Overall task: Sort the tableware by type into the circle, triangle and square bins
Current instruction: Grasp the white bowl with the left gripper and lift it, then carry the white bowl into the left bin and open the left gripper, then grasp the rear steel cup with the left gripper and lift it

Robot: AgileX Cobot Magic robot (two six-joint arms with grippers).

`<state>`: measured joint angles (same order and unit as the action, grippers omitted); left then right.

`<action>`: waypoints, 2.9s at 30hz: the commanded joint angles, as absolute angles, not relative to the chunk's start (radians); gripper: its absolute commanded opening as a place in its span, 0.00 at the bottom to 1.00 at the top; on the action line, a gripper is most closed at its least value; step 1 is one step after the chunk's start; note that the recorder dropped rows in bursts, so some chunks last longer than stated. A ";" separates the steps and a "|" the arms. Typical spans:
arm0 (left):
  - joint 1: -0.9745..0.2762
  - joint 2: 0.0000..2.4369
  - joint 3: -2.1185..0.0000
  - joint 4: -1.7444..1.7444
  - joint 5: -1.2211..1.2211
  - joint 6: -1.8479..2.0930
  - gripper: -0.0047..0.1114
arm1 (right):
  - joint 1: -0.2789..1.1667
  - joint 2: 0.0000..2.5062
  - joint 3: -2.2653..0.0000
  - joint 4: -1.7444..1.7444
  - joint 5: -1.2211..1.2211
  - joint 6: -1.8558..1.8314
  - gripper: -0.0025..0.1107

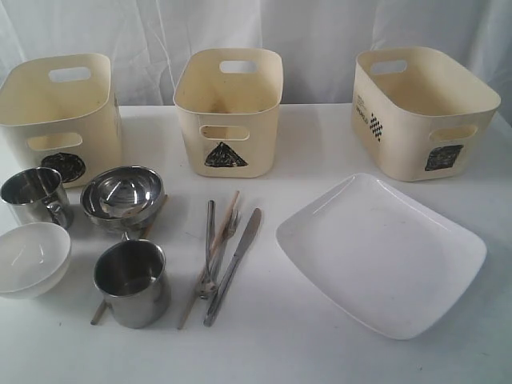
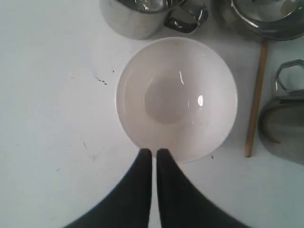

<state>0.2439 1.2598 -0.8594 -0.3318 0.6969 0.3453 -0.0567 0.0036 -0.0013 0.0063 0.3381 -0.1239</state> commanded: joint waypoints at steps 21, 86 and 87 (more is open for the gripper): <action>0.248 1.478 -0.960 -0.308 0.759 0.407 0.04 | -0.050 0.000 0.000 0.007 0.337 -0.134 0.02; 0.023 1.830 -1.268 0.133 0.502 -0.169 0.55 | -0.050 0.000 0.000 0.007 0.337 -0.134 0.02; 0.023 1.843 -1.268 0.130 0.490 -0.169 0.55 | -0.050 0.000 0.000 0.007 0.337 -0.134 0.02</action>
<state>0.0253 1.8202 -1.2750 0.1457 0.5223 -0.1710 -0.0567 0.0036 -0.0013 0.0063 0.3403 -0.1239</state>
